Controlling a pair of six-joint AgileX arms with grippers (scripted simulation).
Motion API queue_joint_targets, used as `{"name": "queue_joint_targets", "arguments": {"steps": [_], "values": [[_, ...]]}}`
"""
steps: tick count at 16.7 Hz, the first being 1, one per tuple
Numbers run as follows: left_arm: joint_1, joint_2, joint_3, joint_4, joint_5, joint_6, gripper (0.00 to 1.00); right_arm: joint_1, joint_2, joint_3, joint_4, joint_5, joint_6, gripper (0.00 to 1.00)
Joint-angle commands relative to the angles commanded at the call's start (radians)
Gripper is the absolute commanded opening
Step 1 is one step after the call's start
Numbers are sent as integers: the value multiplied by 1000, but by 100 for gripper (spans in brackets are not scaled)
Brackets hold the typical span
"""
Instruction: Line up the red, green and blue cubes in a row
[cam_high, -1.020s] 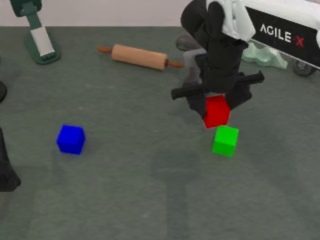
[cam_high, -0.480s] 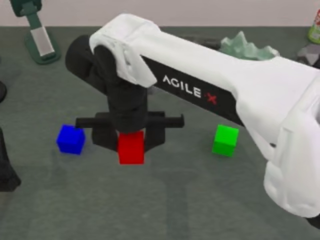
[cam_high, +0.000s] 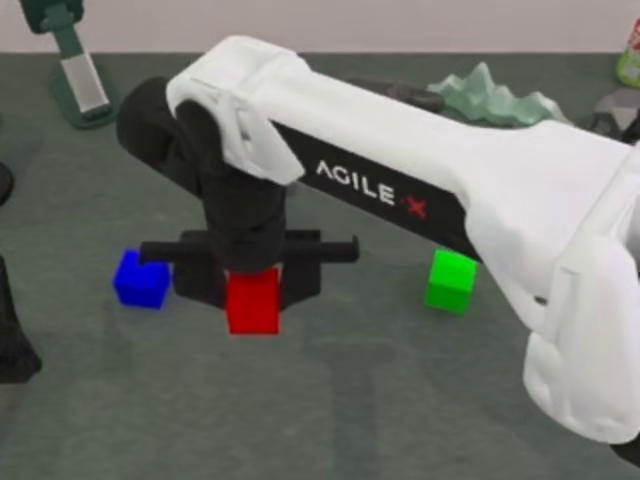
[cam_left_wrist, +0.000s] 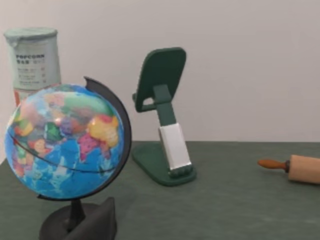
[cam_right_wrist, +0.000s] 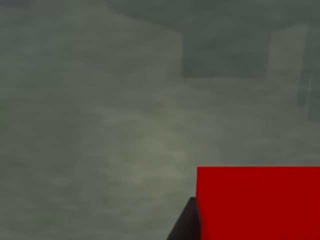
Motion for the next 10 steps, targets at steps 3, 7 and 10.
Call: {"name": "queue_joint_targets", "arguments": {"steps": [3, 7, 10], "values": [[0, 0, 0, 0, 0, 0, 100, 0, 5, -95, 103, 1, 3, 0], [0, 0, 0, 0, 0, 0, 100, 4, 19, -221, 237, 2, 5, 0], [0, 0, 0, 0, 0, 0, 100, 5, 21, -228, 244, 2, 6, 0]]}}
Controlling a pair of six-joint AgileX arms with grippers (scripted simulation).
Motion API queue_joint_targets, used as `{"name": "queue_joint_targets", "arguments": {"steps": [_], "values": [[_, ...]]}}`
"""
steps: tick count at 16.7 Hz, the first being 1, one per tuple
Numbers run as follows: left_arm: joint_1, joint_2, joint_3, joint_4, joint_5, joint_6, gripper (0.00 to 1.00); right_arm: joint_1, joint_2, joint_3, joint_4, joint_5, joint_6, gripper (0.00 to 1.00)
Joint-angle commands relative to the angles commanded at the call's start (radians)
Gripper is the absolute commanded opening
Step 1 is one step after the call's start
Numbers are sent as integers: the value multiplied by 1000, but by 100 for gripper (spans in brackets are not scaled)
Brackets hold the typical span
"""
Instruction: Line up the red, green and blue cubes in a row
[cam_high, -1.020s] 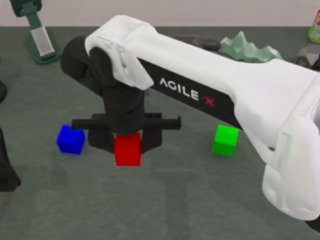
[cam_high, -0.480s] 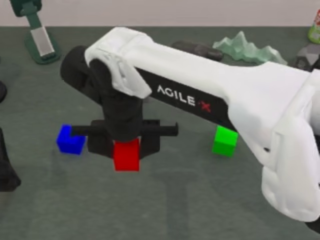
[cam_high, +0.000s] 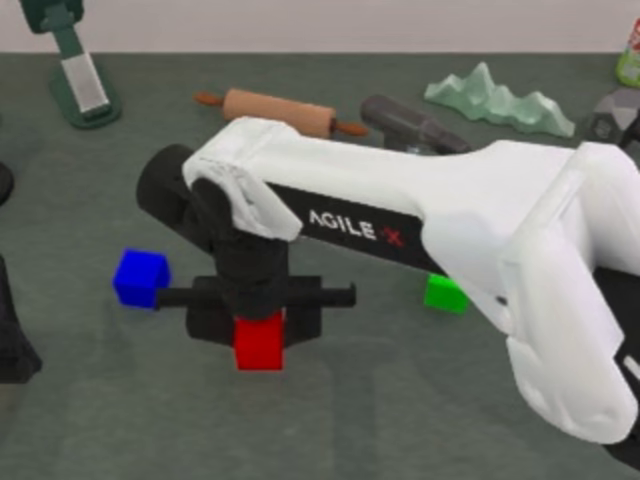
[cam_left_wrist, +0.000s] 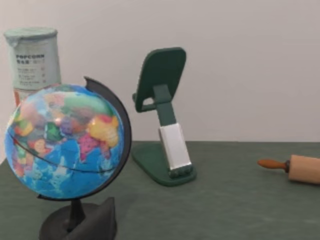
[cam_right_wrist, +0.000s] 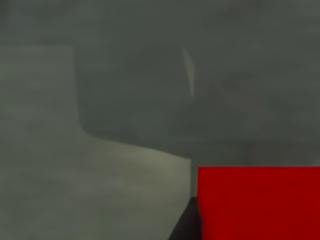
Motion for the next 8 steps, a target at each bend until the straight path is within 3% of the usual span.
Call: {"name": "queue_joint_targets", "arguments": {"steps": [1, 8], "values": [[0, 0, 0, 0, 0, 0, 100, 0, 0, 0, 0, 0, 0, 0], [0, 0, 0, 0, 0, 0, 100, 0, 0, 0, 0, 0, 0, 53]]}}
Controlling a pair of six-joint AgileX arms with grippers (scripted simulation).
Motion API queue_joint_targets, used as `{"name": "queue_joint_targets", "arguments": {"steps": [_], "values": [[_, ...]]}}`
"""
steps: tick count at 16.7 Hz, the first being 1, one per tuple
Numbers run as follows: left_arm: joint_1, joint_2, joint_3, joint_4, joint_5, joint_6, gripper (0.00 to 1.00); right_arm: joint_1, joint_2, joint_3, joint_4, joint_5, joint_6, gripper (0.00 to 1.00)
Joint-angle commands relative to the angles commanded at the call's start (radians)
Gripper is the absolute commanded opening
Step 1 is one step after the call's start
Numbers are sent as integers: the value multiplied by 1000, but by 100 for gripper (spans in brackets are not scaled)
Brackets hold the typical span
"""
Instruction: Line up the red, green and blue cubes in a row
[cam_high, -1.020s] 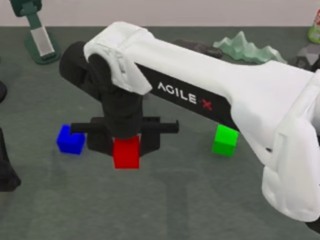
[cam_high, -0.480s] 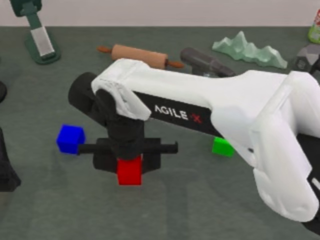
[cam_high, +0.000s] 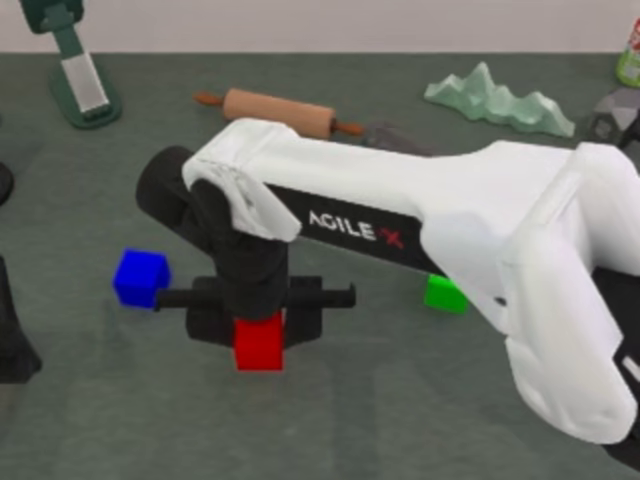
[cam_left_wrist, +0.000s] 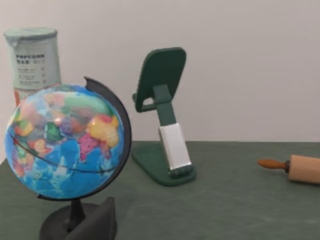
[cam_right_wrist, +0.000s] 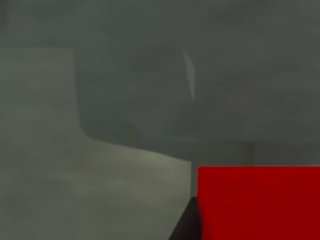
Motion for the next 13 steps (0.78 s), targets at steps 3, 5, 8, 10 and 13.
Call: {"name": "queue_joint_targets", "arguments": {"steps": [3, 5, 8, 10, 13], "values": [[0, 0, 0, 0, 0, 0, 100, 0, 0, 0, 0, 0, 0, 75], [0, 0, 0, 0, 0, 0, 100, 0, 0, 0, 0, 0, 0, 90], [0, 0, 0, 0, 0, 0, 100, 0, 0, 0, 0, 0, 0, 100], [0, 0, 0, 0, 0, 0, 100, 0, 0, 0, 0, 0, 0, 100], [0, 0, 0, 0, 0, 0, 100, 0, 0, 0, 0, 0, 0, 100]]}}
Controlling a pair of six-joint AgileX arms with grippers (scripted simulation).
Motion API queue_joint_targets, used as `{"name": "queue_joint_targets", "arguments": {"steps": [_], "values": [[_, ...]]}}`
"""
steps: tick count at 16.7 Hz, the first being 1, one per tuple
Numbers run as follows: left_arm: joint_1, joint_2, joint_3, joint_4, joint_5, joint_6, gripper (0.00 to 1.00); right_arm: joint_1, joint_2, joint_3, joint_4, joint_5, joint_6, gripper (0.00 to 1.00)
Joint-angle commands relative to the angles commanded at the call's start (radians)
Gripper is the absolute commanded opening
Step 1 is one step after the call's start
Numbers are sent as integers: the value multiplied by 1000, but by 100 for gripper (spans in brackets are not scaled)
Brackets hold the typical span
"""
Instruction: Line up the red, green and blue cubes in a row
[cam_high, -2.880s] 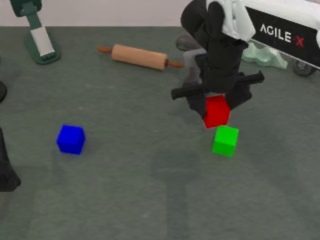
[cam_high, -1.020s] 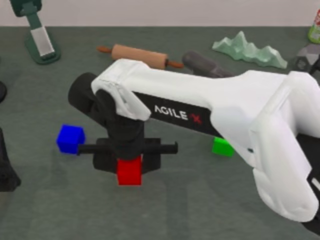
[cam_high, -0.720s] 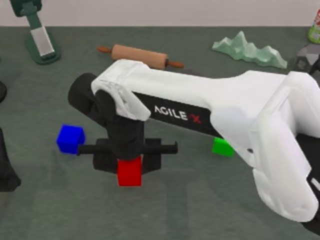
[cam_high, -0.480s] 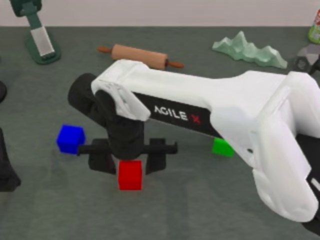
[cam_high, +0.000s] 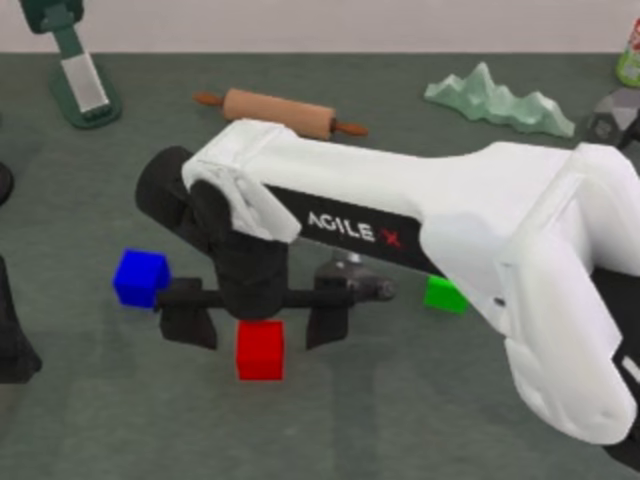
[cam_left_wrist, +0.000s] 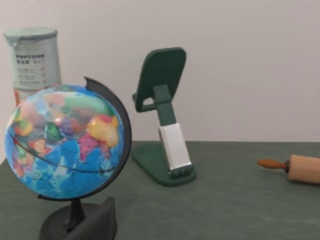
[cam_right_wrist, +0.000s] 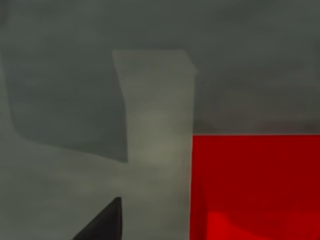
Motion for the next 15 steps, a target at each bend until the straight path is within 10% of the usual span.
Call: {"name": "queue_joint_targets", "arguments": {"steps": [15], "values": [[0, 0, 0, 0, 0, 0, 100, 3, -23, 227, -253, 0, 2, 100]]}}
